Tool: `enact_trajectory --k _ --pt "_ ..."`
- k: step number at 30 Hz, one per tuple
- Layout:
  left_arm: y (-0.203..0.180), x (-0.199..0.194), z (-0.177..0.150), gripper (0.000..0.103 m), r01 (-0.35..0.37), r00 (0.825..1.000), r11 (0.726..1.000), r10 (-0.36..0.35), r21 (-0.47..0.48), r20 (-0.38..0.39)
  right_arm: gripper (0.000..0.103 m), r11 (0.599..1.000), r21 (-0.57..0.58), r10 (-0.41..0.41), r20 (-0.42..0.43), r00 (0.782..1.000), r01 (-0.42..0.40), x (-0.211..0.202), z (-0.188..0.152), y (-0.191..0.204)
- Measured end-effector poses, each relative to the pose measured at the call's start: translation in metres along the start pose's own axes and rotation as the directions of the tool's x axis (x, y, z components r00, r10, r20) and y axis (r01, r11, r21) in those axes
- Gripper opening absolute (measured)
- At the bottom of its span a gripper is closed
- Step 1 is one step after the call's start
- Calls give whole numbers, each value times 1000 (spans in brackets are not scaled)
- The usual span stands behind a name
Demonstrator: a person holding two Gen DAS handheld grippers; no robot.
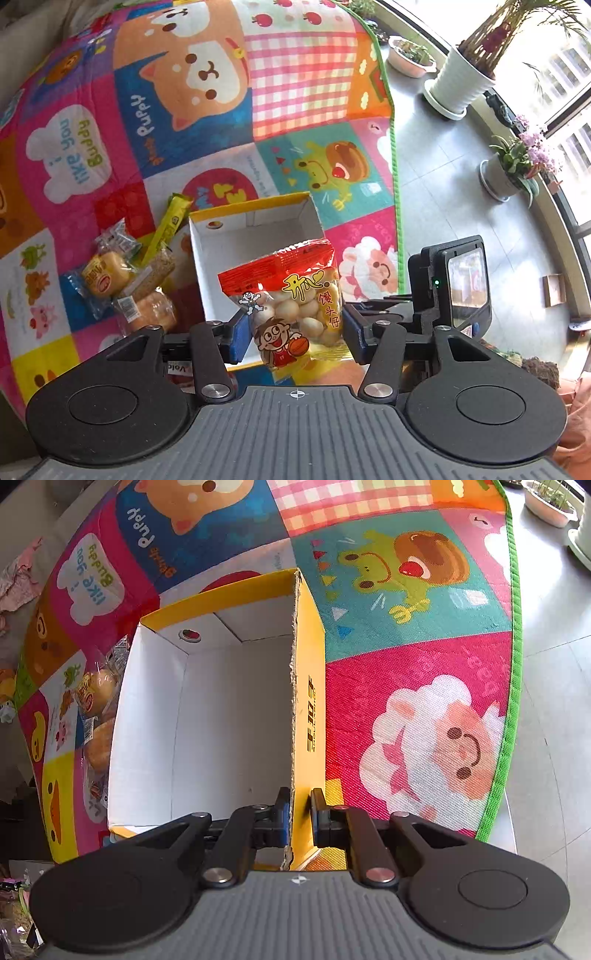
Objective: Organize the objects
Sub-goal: 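Lift the red snack bag with the left gripper over the box, then open the left gripper to drop the bag into the box, then move the left gripper to the pink Volcano sausage pack and grasp it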
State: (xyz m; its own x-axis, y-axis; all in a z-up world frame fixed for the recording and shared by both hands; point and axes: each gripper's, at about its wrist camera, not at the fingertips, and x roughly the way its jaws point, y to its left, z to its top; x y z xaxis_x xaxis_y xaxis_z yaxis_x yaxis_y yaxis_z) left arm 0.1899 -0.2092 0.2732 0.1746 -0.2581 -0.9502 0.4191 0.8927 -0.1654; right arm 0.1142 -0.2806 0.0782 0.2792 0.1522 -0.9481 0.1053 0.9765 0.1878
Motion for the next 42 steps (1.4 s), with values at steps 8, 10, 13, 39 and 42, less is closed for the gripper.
enact_trajectory --k 8,10,13,39,42 --pt "5 9 2 56 -50 996 999 51 -20 67 11 1000 -8 8 -2 1000 -8 -2 -3 -3" --pt "5 18 0 56 -77 996 997 77 -3 52 12 1000 -10 9 -2 1000 -9 0 -3 -3" --pt "10 24 -6 58 -58 996 997 61 -49 61 12 1000 -15 0 4 1000 0 1 -3 -2" --pt "174 102 -221 54 -50 991 420 -92 -906 -97 12 994 -48 -99 -11 995 98 6 -16 13" --pt "179 109 -216 54 25 996 281 -87 -959 0 12 993 -59 -105 -20 994 104 7 -15 15"
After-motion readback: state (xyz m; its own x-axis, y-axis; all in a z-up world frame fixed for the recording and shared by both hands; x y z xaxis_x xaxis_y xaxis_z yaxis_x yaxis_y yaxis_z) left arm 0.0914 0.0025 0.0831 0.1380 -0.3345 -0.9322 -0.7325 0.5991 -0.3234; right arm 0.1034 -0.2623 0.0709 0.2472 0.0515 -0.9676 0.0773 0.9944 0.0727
